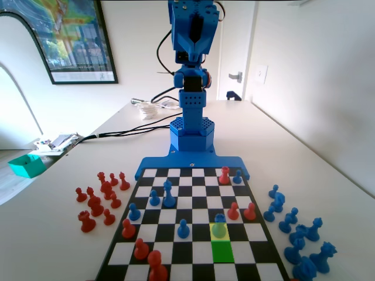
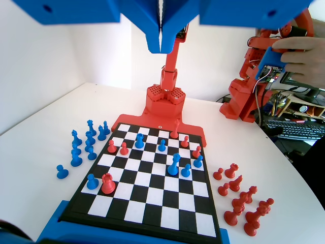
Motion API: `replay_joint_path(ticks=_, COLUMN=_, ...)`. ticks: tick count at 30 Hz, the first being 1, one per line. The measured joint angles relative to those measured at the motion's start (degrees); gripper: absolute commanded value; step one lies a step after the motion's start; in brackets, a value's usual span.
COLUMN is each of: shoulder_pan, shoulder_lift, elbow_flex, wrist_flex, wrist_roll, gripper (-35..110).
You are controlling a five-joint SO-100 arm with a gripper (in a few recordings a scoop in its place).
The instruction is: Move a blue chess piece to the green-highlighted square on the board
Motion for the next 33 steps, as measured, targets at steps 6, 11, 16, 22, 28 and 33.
replay_joint_path(ticks=6, shoulder_pan=0.00, shoulder_lift=0.00, elbow_flex=0.00, wrist_flex=0.00, wrist_roll=0.00, gripper=1)
replay_joint_path(ticks=11, shoulder_pan=0.00, shoulder_lift=0.00, elbow_flex=0.00, wrist_flex=0.00, wrist_roll=0.00, gripper=1)
replay_joint_path(ticks=16, shoulder_pan=0.00, shoulder_lift=0.00, elbow_flex=0.00, wrist_flex=0.00, wrist_roll=0.00, gripper=1)
replay_joint_path(ticks=22, shoulder_pan=-0.18, shoulder_lift=0.00, elbow_flex=0.00, wrist_flex=0.00, wrist_roll=0.00, gripper=1)
replay_joint_path(ticks=28, shoulder_pan=-0.53, shoulder_lift=-1.85, elbow_flex=-1.93, wrist_flex=0.79, wrist_roll=0.00, gripper=1)
replay_joint_path(ticks=33, shoulder_pan=-0.88, shoulder_lift=-7.47, elbow_flex=-6.94, wrist_flex=1.93, wrist_roll=0.88, gripper=1)
